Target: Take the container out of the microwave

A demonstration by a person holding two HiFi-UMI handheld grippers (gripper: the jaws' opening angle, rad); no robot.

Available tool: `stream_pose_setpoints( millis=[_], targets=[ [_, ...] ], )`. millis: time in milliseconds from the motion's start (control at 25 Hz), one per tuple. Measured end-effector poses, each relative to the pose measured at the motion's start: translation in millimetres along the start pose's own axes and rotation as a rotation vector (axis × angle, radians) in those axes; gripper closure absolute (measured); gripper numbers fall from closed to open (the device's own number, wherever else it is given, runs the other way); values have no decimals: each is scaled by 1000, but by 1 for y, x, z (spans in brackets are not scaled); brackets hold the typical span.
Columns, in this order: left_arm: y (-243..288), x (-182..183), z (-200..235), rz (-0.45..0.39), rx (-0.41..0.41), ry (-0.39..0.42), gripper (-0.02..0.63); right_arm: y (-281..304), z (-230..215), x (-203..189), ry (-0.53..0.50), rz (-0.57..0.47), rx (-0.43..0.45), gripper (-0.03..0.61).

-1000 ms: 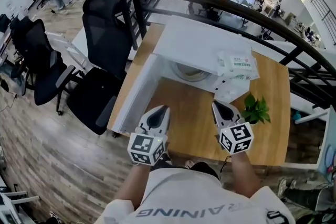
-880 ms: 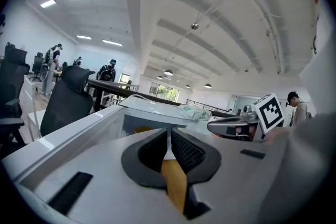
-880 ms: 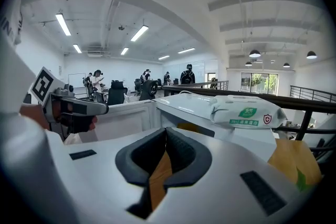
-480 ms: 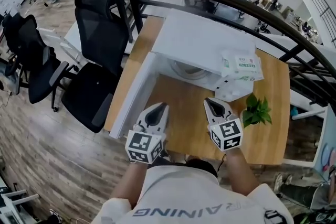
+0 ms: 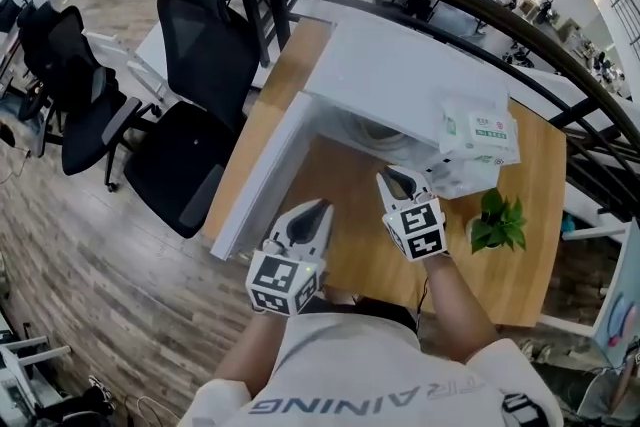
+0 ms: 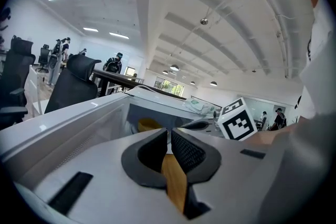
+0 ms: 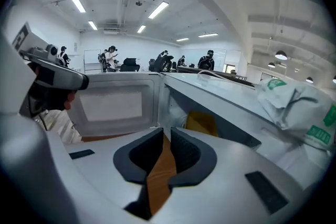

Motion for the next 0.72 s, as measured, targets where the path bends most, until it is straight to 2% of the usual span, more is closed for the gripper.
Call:
stream_pose_setpoints(
  millis=[80, 440, 720],
  targets=[
    [-1, -3, -1, 4, 3, 4, 561, 12, 0, 3, -28, 30, -24, 500],
    [-1, -16, 1, 21, 3, -34, 561, 62, -9, 3, -86, 145, -71, 452],
    [-1, -17, 8, 27, 14, -57, 562, 108, -21, 8, -225, 216, -184, 416]
  ],
)
Point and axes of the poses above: the fingertips, and each gripper's own axes: y forward along the fingers, z to its left, x out of its top, the point moved 8 cm from there along -y, backward along the fingers, and after that the axes turned 15 degrees about z, right-handed, at the moved point
